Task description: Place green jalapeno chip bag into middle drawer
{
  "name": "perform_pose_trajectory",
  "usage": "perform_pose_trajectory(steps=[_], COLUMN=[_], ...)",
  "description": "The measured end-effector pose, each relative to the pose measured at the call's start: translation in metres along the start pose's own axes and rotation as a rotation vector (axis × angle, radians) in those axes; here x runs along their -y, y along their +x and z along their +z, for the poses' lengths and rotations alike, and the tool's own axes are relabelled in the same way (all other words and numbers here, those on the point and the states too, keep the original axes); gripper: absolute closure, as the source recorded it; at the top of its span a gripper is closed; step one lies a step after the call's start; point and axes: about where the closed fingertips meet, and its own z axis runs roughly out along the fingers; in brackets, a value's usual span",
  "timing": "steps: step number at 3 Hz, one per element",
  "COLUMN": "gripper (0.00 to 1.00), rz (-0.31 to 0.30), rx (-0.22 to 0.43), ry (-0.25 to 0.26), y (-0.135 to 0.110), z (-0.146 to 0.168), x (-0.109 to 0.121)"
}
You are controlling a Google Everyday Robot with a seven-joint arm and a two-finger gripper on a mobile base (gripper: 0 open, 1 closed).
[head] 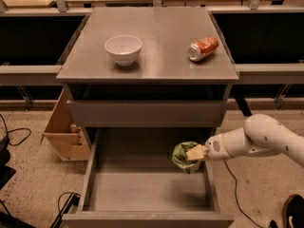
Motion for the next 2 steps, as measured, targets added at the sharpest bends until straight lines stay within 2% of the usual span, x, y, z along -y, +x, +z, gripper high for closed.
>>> perform_pose_trajectory(steps=[1, 2], gripper=[0.05, 0.00], rz=[0.000, 0.000], rx=[0.000, 0.000], ry=[0.000, 0.000], y=[0.0000, 0.0000], z=[0.0000, 0.0001], x=[0.0000, 0.0000])
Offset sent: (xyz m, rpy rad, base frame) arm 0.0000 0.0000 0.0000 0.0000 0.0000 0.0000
